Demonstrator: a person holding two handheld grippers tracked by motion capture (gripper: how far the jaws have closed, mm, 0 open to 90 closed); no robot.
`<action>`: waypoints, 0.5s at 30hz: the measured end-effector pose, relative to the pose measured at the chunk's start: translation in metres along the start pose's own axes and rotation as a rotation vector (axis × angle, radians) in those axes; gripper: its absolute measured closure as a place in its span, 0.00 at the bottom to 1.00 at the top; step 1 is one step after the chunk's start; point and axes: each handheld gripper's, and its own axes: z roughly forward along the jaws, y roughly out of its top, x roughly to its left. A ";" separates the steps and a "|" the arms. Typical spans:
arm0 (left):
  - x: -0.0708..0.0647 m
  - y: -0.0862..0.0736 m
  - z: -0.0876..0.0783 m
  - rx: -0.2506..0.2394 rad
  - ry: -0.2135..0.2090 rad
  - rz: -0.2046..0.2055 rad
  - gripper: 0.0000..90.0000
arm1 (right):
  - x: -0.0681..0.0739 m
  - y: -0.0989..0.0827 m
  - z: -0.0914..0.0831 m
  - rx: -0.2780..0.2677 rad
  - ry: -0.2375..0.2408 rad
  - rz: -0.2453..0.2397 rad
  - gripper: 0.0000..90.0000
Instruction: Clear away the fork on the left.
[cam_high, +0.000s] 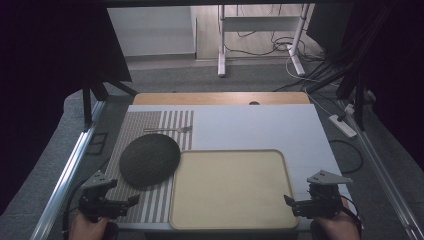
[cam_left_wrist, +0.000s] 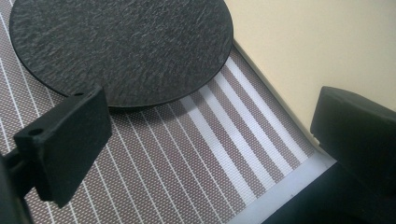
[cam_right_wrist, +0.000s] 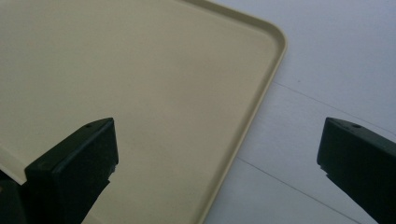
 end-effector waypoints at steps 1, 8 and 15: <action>0.000 0.000 0.000 0.002 -0.002 0.002 0.00 | 0.000 0.000 0.000 -0.001 -0.002 -0.004 0.00; 0.000 0.001 0.001 0.015 -0.009 0.012 0.00 | 0.001 0.000 0.000 -0.004 -0.005 -0.010 0.00; -0.001 0.002 0.003 0.034 -0.009 0.021 0.00 | 0.000 0.000 0.001 0.007 0.005 -0.007 0.00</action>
